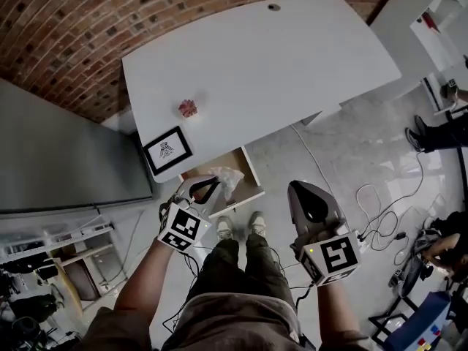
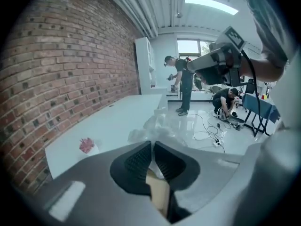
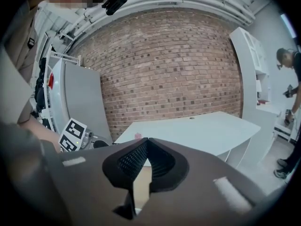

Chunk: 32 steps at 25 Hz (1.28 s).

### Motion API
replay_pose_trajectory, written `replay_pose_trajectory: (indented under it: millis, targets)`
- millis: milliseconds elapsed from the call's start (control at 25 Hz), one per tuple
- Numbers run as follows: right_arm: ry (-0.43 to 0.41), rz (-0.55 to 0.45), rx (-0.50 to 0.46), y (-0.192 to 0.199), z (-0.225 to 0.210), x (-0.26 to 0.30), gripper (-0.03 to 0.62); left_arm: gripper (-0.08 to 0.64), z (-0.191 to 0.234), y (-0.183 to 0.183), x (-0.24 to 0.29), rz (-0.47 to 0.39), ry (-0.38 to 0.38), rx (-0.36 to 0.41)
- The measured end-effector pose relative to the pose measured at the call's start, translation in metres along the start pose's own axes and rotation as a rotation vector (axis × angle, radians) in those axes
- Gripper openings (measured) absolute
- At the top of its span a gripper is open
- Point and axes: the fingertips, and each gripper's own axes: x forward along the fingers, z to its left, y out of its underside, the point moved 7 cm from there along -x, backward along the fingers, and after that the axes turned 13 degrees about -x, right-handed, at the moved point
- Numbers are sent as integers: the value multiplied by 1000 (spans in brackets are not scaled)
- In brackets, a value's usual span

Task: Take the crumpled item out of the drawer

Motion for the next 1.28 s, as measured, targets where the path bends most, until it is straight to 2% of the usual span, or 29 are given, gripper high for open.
replay_pose_trajectory:
  millis: [360, 680, 800, 920, 1160, 1280]
  targets:
    - [7, -144, -66, -91, 18, -41, 28, 31, -11, -82, -91, -195, -72, 2]
    - [-10, -219, -114, -138, 39, -64, 28, 31, -25, -126, -160, -353, -112, 16]
    - [-22, -250, -131, -153, 47, -70, 28, 31, -28, -145, -187, -429, -123, 61]
    - [-33, -274, -134, -164, 53, -76, 28, 32, -29, -159, -207, -493, -137, 34]
    - [-58, -371, -148, -191, 61, -92, 26, 32, -29, -176, -239, -537, -186, 50]
    - [-39, -378, -182, -200, 60, -99, 26, 32, -28, -179, -246, -553, -190, 38]
